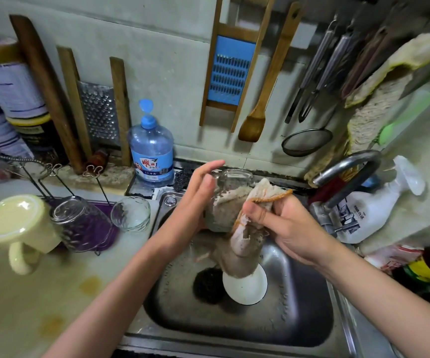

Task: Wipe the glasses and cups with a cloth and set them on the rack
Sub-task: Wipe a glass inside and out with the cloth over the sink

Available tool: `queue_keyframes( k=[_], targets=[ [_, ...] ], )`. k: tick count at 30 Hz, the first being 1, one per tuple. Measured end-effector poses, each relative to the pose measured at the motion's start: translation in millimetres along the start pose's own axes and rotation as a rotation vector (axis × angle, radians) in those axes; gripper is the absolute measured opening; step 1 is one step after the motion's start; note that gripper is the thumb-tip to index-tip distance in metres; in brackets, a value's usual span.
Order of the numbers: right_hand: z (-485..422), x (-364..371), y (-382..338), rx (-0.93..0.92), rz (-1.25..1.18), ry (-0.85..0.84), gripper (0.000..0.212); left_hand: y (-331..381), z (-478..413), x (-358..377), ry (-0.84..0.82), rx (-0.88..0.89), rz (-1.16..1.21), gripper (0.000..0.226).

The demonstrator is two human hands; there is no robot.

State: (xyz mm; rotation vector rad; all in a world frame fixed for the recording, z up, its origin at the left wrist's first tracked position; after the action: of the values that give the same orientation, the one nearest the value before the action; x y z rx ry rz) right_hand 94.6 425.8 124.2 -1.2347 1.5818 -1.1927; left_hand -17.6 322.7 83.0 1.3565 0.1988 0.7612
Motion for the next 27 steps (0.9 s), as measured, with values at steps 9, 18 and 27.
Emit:
queue_keyframes(
  k=[9, 18, 27],
  targets=[
    [11, 4, -2, -0.115, 0.724, -0.468, 0.030, 10, 15, 21, 0.029, -0.010, -0.096, 0.034],
    [10, 11, 35, -0.612, 1.712, -0.509, 0.035, 26, 6, 27, -0.050, -0.088, -0.246, 0.037],
    [-1, 27, 6, -0.113, 0.482, -0.432, 0.032, 20, -1, 5, -0.018, -0.097, -0.248, 0.026]
  ],
)
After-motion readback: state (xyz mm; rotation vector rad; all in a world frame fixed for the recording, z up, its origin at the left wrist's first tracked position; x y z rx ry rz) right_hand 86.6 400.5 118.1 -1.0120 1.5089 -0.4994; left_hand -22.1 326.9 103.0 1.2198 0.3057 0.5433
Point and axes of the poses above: each hand's wrist, its own z-axis away from the middle knuckle, its own x-axis out of the palm, y = z × x, the point moved 4 cm from there along -z, towards the middle knuckle, and after that the axes turned 12 degrees about -x, right-handed, at the moved point
